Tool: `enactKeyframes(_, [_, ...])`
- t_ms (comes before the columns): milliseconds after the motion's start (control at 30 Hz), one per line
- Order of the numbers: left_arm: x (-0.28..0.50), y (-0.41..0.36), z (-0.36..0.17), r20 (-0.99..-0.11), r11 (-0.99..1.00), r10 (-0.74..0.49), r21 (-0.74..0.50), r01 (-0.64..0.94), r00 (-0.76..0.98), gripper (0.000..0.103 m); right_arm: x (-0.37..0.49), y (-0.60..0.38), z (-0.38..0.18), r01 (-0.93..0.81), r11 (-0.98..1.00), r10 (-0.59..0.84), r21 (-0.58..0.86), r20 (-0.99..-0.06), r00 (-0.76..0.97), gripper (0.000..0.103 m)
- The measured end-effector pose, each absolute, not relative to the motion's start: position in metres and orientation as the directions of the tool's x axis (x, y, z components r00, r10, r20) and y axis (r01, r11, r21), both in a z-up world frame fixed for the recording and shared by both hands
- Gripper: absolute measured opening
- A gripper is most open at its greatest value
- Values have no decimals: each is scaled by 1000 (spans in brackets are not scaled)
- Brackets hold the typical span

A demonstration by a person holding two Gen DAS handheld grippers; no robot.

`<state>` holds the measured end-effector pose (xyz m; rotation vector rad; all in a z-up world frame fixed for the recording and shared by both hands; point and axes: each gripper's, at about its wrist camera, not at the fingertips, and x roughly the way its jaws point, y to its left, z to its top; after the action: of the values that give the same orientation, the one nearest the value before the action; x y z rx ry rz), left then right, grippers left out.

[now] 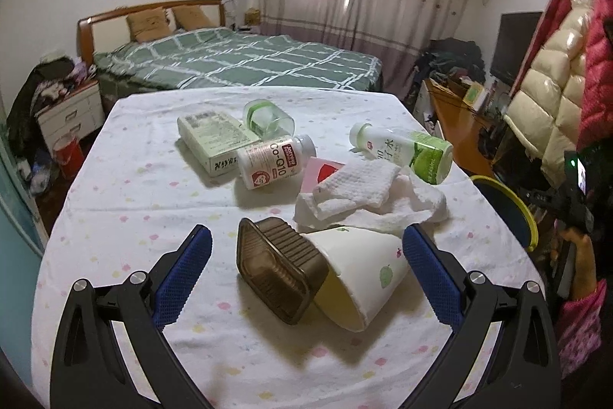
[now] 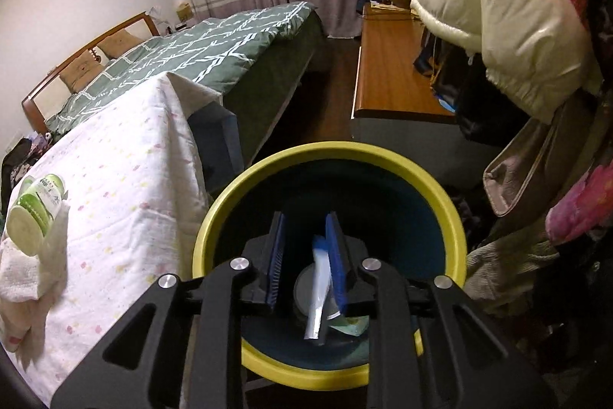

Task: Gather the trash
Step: 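Carry the toothpaste tube to the bin and open the right gripper, then grasp the brown plastic tray with the left gripper and lift it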

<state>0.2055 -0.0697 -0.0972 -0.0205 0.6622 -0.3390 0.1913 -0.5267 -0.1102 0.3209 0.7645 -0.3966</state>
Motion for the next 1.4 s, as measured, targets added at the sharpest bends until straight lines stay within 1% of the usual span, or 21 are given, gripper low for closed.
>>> enactKeyframes(100, [207, -63, -99, -594, 926, -357, -125, 355, 721, 98, 193, -524, -111, 448, 883, -221, 136, -722, 655, 21])
enactKeyframes(300, [211, -51, -108, -612, 885, -422, -121, 449, 668, 98, 195, -514, -108, 433, 891, -211, 134, -723, 657, 21])
enactKeyframes(433, [218, -48, -116, -630, 861, -433, -79, 502, 644, 98, 197, -504, -104, 418, 900, -206, 123, -725, 657, 21])
enactKeyframes(733, [238, -46, -132, -663, 797, -482, -60, 601, 573, 98, 205, -482, -96, 394, 913, -200, 105, -728, 656, 22])
enactKeyframes(933, [241, -48, -135, -667, 744, -521, -50, 667, 532, 98, 210, -469, -94, 379, 921, -193, 96, -731, 654, 22])
enactKeyframes(1033, [240, -46, -135, -671, 720, -535, -45, 692, 513, 98, 211, -464, -93, 372, 923, -190, 93, -732, 655, 22])
enactKeyframes(1167, [236, -44, -139, -687, 705, -512, 7, 709, 516, 98, 211, -462, -92, 371, 924, -191, 91, -732, 654, 22])
enactKeyframes(1400, [243, -54, -142, -698, 666, -526, 18, 745, 487, 98, 211, -460, -93, 364, 926, -179, 98, -735, 654, 22])
